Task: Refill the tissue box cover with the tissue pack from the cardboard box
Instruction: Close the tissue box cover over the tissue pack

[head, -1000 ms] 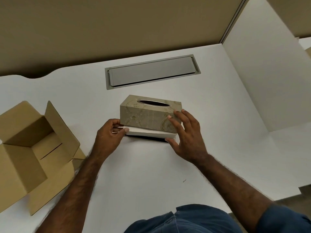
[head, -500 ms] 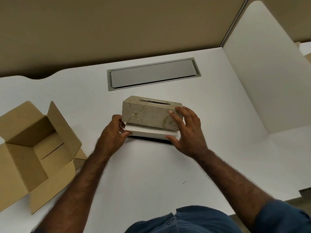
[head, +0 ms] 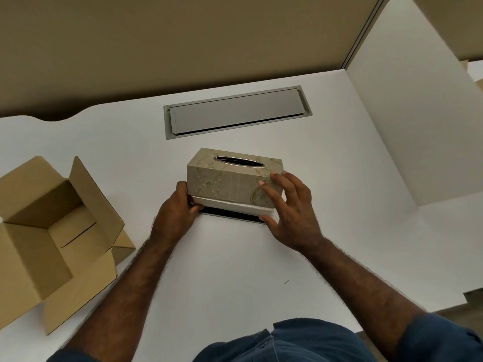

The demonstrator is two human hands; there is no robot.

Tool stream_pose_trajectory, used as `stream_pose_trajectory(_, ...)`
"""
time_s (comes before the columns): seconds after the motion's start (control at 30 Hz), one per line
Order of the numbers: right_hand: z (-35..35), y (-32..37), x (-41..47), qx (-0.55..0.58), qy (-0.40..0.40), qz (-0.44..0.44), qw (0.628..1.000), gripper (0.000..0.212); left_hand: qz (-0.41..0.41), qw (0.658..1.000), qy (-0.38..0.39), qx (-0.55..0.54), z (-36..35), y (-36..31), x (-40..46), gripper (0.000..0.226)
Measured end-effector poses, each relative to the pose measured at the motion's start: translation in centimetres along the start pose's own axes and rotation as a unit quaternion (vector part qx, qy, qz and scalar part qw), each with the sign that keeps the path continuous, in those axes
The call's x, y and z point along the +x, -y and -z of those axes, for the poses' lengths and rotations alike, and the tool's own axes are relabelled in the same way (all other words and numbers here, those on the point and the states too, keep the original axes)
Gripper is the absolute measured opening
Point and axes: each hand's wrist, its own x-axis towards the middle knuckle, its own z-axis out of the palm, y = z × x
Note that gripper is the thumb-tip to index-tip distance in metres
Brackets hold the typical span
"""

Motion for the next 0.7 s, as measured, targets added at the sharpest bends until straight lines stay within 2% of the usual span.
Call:
stream_pose_trajectory(0.23, -0.7, 0.3, -0.7, -0.004, -0.017, -0.002, 1.0, 0.079, 0.011, 1.0, -0.008, 0.015, -0.2, 0.1, 0.2, 0.045)
stream_pose_trajectory(0.43, -1.3, 0.7, -2.0, -0.006, -0.027, -0.002, 1.0, 0.064, 0.007, 1.0, -0.003, 0.012, -0.2, 0.8, -0.6, 0.051)
stream_pose_trajectory(0.57, -1.4, 0.8, -2.5, 0.008, -0.028, -0.011, 1.0, 0.067, 0.003, 1.0, -0.005, 0.012, -0.1, 1.3, -0.7, 0.062)
stream_pose_trajectory(0.7, -1.5, 0.3, -2.4, 0.002, -0.025, -0.009, 1.0, 0.068, 0.002, 1.0, -0.012, 0.012, -0.1, 1.5, -0.7, 0.063)
